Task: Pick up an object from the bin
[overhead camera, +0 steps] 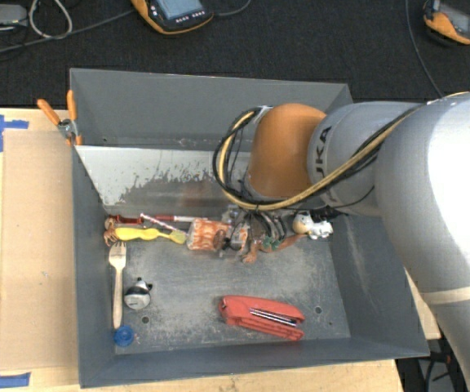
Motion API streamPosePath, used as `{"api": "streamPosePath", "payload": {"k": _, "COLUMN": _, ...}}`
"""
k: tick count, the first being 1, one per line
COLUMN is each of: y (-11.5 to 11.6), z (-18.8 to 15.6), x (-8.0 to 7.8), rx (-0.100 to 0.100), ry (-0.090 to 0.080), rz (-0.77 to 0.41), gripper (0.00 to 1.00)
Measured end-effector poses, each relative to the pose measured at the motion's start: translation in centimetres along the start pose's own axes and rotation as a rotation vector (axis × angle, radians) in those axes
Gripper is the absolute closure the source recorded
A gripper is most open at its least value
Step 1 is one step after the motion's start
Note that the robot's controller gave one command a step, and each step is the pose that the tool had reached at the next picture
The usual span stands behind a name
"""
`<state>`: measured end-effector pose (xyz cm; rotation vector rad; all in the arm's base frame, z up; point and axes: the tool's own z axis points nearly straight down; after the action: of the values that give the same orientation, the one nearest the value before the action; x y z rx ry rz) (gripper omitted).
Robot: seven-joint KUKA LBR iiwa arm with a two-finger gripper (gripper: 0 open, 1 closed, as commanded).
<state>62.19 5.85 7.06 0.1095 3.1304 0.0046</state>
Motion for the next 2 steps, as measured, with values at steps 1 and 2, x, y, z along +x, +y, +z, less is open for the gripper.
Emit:
{"api": "streamPosePath", "payload": {"k": 1, "y": 0.0, "z": 0.0, "x": 0.0, "rx": 0.000, "ry": 0.000, "rz": -0.001, "gripper": 1.00}}
{"api": "streamPosePath", "payload": {"k": 2, "y": -0.3, "z": -7.4, "x": 1.4, "rx": 0.001, "ry": 0.006, "rz": -0.004, "gripper": 1.00}}
